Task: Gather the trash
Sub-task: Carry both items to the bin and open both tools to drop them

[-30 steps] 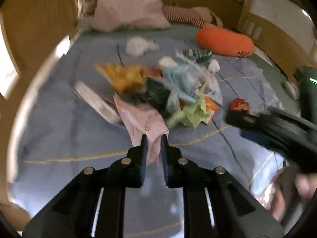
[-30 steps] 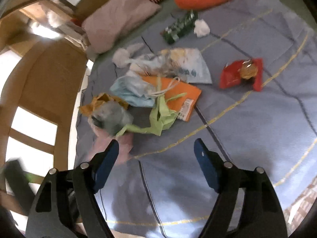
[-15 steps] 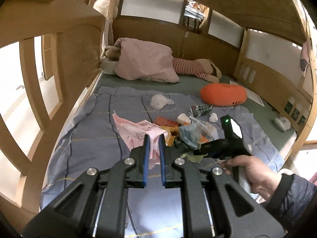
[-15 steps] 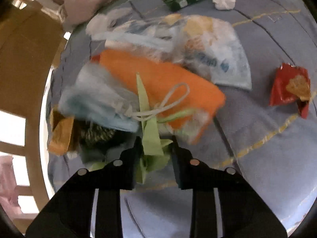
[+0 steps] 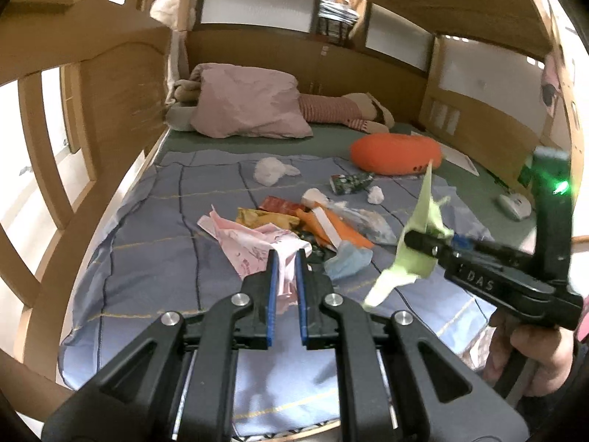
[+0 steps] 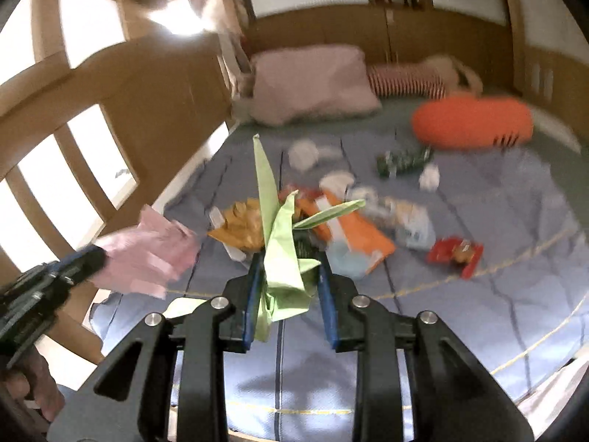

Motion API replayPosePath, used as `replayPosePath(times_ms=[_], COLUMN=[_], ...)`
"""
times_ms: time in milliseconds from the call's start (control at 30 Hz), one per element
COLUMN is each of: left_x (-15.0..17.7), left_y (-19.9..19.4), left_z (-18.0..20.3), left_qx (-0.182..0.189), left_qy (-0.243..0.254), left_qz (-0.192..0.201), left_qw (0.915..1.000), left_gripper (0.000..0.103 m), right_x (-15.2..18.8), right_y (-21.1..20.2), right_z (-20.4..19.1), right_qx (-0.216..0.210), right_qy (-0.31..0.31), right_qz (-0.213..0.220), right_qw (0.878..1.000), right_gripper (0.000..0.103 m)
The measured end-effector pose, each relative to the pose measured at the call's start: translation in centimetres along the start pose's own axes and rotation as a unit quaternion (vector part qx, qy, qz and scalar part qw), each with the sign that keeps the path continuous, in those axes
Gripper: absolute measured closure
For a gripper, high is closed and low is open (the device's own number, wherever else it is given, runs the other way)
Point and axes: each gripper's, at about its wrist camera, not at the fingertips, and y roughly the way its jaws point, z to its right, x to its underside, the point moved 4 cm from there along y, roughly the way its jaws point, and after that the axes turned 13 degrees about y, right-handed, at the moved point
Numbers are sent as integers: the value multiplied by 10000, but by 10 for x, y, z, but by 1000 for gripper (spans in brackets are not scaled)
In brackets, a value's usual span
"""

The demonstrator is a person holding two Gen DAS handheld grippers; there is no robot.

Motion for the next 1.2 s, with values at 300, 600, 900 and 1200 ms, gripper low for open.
replayPosePath(times_ms=[300, 600, 900, 1200], left_x=[8, 9, 8, 6], left_y=[-12, -8, -10, -10], left_z=[21, 20, 16, 17], left_qx=[-30, -118, -133, -136], left_qy=[85, 80, 64, 60], left_qz=[-95, -125, -107, -94], left_qw=[9999, 9998, 9998, 9998], left_gripper=[93, 93, 93, 93], right_x=[1, -2, 0, -1], right_y=[-25, -20, -15, -15], right_z=[-2, -1, 1, 3], right_qx=[36, -5, 7, 24], right_qy=[-92, -98, -97, -65], right_qz=[237, 270, 205, 215], right_qw=[9997, 9996, 9997, 9997], right_gripper=[74, 74, 74, 74])
